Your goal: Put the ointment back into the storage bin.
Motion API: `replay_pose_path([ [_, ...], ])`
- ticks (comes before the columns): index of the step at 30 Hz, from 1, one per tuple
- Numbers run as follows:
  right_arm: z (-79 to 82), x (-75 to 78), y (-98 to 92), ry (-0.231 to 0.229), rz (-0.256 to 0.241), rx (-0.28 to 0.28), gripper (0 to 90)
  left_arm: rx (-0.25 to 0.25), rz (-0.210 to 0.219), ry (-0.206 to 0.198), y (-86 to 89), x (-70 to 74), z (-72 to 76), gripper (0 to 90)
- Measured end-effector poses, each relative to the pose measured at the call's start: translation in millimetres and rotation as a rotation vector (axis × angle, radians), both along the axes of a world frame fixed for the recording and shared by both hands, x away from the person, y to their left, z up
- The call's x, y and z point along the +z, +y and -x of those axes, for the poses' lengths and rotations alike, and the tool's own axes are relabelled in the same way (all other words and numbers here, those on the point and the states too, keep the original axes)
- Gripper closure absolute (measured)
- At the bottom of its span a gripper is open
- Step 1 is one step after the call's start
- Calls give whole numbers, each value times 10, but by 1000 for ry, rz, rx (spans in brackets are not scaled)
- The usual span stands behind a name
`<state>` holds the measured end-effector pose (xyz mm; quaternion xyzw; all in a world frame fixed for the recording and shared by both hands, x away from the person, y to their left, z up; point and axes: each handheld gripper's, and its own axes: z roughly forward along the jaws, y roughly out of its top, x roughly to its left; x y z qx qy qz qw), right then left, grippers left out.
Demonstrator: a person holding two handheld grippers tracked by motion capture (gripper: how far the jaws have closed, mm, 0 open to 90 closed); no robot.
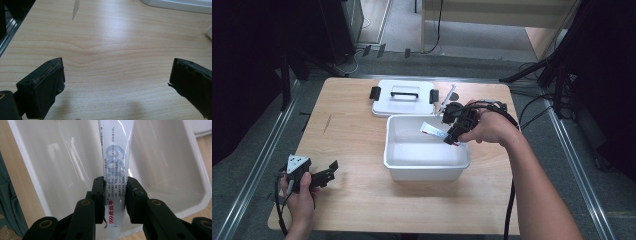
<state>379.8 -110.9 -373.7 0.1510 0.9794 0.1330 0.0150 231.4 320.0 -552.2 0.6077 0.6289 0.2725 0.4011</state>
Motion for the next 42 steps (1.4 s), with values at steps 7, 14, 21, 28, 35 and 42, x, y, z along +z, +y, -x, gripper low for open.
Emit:
replay_pose_path([
  [7, -10, -102, -35, 11, -12, 1, 721, -2, -4, 0, 0, 0, 0, 6],
  [14, -25, -242, -5, 25, -3, 7, 720, -3, 4, 3, 2, 0, -1, 6],
  [21, -27, -341, 29, 37, 14, 20, 720, -3, 4, 1, 4, 1, 2, 6],
  [28, -14, -444, 36, 38, 37, 17, 720, -2, 3, 1, 2, 1, 2, 6],
  [35, -6, -564, 117, 26, 94, 43, 720, -1, 3, -1, 0, 0, 3, 6],
  [42, -16, -675, 203, 18, 159, 34, 719, -2, 11, 2, 8, -2, -1, 6],
])
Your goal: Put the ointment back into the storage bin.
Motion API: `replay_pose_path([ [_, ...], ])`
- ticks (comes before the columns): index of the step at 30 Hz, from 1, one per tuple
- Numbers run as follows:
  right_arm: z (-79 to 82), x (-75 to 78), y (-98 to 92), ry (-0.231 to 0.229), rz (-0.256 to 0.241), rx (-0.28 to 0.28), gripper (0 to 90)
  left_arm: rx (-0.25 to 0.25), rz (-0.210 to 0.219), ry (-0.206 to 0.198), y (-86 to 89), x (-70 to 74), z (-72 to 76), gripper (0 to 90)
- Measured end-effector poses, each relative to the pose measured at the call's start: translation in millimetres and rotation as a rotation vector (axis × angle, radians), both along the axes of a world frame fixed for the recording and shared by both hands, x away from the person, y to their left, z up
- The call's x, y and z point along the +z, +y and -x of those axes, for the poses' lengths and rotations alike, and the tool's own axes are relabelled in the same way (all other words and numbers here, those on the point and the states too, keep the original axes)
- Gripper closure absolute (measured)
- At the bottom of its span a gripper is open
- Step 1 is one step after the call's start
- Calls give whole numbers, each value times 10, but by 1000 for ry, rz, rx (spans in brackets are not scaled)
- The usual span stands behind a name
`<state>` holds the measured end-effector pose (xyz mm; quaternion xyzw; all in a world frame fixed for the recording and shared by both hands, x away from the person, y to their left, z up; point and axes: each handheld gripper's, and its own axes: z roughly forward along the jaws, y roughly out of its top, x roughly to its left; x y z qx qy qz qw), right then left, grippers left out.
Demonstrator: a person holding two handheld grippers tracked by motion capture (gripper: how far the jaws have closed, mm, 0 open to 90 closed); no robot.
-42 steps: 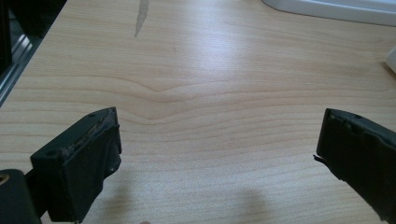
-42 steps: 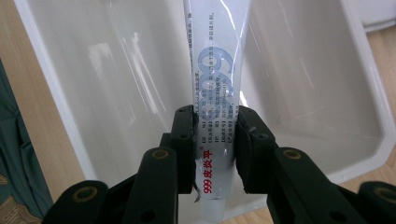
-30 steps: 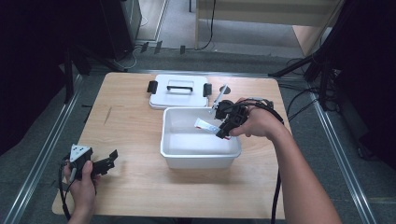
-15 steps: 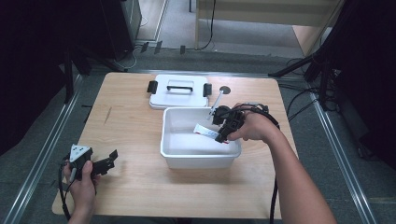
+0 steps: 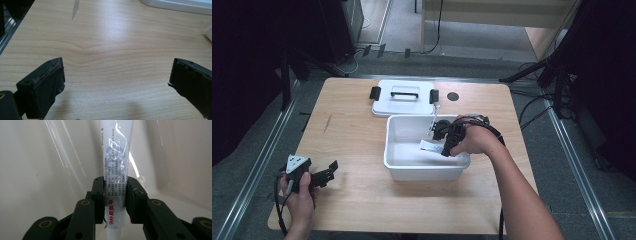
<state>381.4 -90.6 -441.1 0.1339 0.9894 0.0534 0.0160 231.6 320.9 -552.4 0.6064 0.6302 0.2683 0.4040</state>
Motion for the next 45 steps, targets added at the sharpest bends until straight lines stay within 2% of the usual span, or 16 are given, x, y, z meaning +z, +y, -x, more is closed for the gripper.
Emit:
replay_pose_path([
  [11, -14, -140, 120, 12, 107, -23, 717, -4, -3, 4, -5, 0, -5, 6],
  [16, -4, -222, 156, 27, 148, 1, 717, 0, -2, 7, 0, 0, -5, 6],
  [26, -5, -155, 140, 20, 110, -10, 727, -4, -1, 8, -4, -1, -6, 6],
  [31, -7, -45, 78, 8, 47, -46, 671, -3, -1, 9, -6, -1, -6, 6],
  [33, 2, 49, 41, 10, -2, -72, 634, -4, -2, 9, -6, -1, -6, 6],
  [34, 14, 130, 12, 11, -39, -98, 578, -4, -3, 10, -6, 0, -6, 6],
  [35, 14, 130, 12, 11, -39, -98, 578, -4, -3, 10, -6, 0, -6, 6],
  [36, 34, 220, -22, 9, -76, -128, 487, -5, -5, 11, -8, -1, -7, 6],
  [37, 34, 220, -22, 9, -76, -128, 487, -5, -5, 11, -8, -1, -7, 6],
  [38, 59, 311, -56, -4, -92, -149, 373, -5, -5, 11, -8, 0, -7, 6],
  [39, 59, 311, -56, -4, -92, -149, 373, -5, -5, 11, -8, 0, -7, 6],
  [40, 93, 403, -91, -25, -98, -175, 277, -5, -5, 10, -9, 0, -7, 6],
  [41, 93, 403, -91, -25, -98, -175, 277, -5, -4, 10, -9, -1, -7, 6],
  [42, 132, 503, -129, -52, -105, -201, 149, -4, -4, 10, -9, -1, -8, 6],
  [43, 132, 503, -129, -52, -105, -201, 149, -4, -4, 10, -9, -1, -8, 6],
  [45, 159, 595, -178, -45, -119, -207, 63, -4, -6, 9, -9, -1, -9, 6],
])
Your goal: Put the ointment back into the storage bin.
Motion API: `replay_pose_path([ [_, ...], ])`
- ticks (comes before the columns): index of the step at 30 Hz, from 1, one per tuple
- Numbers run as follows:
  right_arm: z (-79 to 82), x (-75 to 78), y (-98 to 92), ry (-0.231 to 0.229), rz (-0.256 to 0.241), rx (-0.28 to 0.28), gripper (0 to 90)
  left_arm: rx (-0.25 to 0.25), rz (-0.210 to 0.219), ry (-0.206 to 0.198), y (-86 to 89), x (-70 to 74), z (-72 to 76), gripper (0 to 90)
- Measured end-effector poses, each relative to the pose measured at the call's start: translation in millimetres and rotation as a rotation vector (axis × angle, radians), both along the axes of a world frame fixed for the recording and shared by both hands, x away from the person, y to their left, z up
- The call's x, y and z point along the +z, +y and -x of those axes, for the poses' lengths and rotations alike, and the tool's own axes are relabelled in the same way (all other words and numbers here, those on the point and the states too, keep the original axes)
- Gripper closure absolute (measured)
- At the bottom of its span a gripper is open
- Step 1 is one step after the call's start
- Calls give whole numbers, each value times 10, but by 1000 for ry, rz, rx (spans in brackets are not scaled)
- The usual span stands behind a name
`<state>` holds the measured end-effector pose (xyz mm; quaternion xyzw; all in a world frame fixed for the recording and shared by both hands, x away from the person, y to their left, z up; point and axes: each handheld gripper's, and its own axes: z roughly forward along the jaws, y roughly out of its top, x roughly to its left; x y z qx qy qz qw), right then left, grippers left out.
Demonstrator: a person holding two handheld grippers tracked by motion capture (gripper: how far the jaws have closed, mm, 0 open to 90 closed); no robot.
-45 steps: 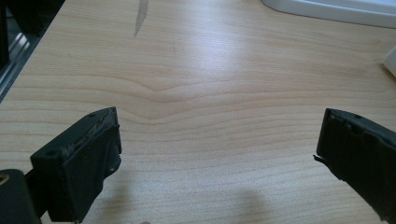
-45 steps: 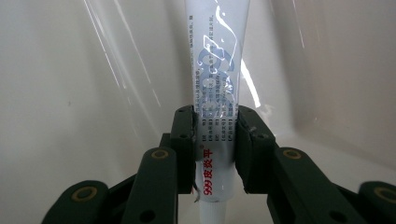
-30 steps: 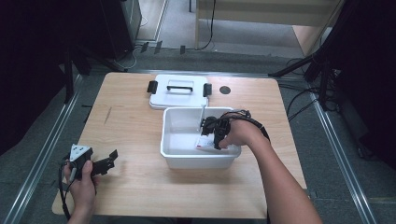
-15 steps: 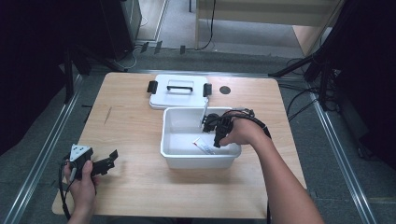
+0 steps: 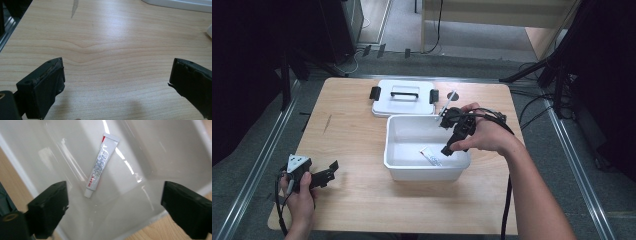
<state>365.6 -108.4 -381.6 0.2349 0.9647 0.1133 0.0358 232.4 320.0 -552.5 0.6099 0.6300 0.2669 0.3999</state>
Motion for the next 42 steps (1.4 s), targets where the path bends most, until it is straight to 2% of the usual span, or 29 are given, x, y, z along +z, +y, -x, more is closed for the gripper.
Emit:
replay_pose_path([
  [2, 12, 77, -47, -4, -22, -47, 0, 0, 0, 0, 0, 0, 0, 6],
  [5, 21, 157, -132, -16, -45, -100, 0, 0, 1, 0, 0, 0, -1, 6],
  [7, 37, 186, -208, -42, -49, -128, 0, 0, 2, 0, 0, 0, -1, 6],
  [9, 41, 195, -261, -67, -49, -136, 0, 0, 2, 0, 1, 0, -1, 6],
  [10, 44, 198, -321, -79, -66, -161, 0, -1, 1, 1, 3, 0, 0, 6],
  [14, 59, 170, -444, -102, -82, -199, 0, -2, 0, 2, 3, 0, 0, 6],
  [17, 81, 112, -610, -122, -120, -239, 0, -1, 1, 3, 2, 1, 1, 6],
  [18, 81, 112, -610, -122, -120, -239, 0, 0, 2, 2, 1, 0, 0, 6],
  [19, 98, 78, -694, -129, -137, -261, 0, 0, 2, 2, 0, 0, 1, 6],
  [23, 125, 17, -812, -144, -151, -292, 0, 0, 0, 1, -2, 0, 0, 6],
  [29, 197, -135, -1043, -166, -210, -377, 0, 0, -2, 0, -3, 0, 2, 6],
  [33, 269, -228, -1184, -209, -256, -419, 0, 0, -4, 0, -7, -1, 2, 6],
  [37, 387, -434, -1352, -275, -277, -484, 0, 1, -4, 1, -8, 0, 1, 6],
  [38, 387, -434, -1352, -275, -277, -484, 0, 1, -5, 0, -9, 0, 2, 6],
  [42, 500, -628, -1470, -318, -312, -515, 0, 2, -9, 1, -13, 1, 2, 6],
])
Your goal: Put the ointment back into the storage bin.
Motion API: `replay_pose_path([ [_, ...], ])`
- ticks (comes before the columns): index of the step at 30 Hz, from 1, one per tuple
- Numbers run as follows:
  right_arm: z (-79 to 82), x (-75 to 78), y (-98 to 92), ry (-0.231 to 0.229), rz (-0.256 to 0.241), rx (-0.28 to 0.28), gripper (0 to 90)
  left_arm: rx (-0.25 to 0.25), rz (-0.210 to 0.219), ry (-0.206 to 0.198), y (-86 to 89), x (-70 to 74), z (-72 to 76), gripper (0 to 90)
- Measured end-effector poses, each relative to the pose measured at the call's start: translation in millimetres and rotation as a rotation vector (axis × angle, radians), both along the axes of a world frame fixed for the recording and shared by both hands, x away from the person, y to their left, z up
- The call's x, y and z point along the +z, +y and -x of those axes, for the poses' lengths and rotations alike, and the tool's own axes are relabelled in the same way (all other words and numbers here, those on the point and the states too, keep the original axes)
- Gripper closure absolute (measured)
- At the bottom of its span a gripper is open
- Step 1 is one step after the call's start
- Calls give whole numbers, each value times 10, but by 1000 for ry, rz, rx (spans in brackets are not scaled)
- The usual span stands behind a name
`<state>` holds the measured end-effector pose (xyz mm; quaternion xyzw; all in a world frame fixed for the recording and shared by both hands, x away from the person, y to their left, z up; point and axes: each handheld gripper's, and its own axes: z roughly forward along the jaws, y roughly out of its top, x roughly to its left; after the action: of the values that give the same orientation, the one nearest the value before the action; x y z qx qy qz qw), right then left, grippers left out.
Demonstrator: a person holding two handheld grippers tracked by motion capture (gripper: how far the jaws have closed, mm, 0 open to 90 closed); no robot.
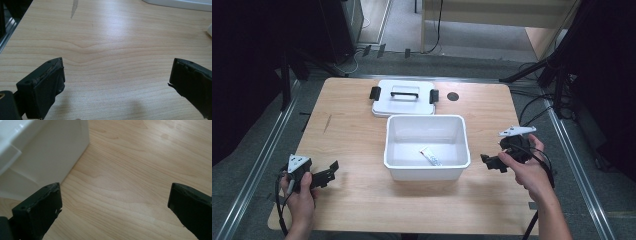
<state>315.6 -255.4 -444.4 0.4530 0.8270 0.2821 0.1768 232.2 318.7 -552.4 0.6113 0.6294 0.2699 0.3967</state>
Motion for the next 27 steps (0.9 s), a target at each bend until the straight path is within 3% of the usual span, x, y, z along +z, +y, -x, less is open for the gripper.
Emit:
replay_pose_path([
  [7, 213, -308, -244, -76, -70, -77, 0, -2, -3, 0, -1, 0, -1, 6],
  [15, 410, -593, -450, -140, -104, -165, 0, -3, -5, 0, -6, 3, 3, 6],
  [22, 592, -826, -630, -170, -151, -233, 0, -8, -8, -5, -10, 1, 7, 6],
  [27, 700, -907, -726, -187, -171, -257, 0, -9, -11, -4, -12, 2, 9, 6],
])
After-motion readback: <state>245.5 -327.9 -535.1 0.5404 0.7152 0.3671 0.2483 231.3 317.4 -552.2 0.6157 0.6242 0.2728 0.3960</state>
